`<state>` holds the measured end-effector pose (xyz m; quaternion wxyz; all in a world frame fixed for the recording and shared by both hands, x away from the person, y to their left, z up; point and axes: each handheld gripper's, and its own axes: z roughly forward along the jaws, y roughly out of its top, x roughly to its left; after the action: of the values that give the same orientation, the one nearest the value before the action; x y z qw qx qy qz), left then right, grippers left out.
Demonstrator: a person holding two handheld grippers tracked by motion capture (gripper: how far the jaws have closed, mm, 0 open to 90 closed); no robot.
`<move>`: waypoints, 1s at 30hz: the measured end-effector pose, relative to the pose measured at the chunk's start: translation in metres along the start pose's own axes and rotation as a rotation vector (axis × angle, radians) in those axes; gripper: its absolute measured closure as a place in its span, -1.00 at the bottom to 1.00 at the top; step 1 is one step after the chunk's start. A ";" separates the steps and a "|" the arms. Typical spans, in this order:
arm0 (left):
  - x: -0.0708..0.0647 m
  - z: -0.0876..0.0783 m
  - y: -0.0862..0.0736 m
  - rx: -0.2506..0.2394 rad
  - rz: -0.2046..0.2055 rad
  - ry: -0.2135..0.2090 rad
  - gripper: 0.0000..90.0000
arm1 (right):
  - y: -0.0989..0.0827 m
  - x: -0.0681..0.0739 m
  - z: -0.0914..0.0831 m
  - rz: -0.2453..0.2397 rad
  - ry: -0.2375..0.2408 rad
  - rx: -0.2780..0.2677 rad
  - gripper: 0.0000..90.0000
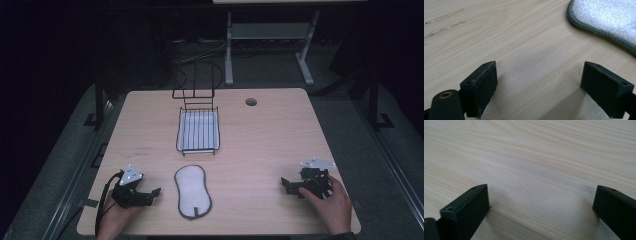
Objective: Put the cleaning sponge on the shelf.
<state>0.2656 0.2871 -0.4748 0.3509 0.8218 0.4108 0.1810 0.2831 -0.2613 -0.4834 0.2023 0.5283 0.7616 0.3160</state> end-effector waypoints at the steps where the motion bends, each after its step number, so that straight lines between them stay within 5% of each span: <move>1: 0.000 0.000 0.000 0.000 0.000 0.000 -0.72 | 0.000 0.000 0.000 0.001 0.000 0.000 -1.00; 10: 0.001 -0.002 0.001 0.015 -0.016 -0.001 -0.66 | 0.000 0.000 0.000 0.000 0.000 0.000 -1.00; 16: 0.003 -0.006 0.006 0.011 -0.033 -0.022 -0.35 | 0.000 0.000 0.000 -0.002 0.000 -0.001 -1.00; 22: -0.001 -0.008 0.020 0.003 -0.017 -0.081 0.35 | 0.000 0.000 0.000 -0.001 0.000 -0.001 -1.00; 30: -0.013 0.003 0.035 0.018 0.018 -0.159 0.96 | 0.000 0.000 0.000 -0.001 0.000 -0.001 -1.00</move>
<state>0.2786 0.2607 -0.4513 0.3734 0.8404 0.3757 0.1144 0.2834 -0.2612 -0.4834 0.2027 0.5280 0.7616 0.3164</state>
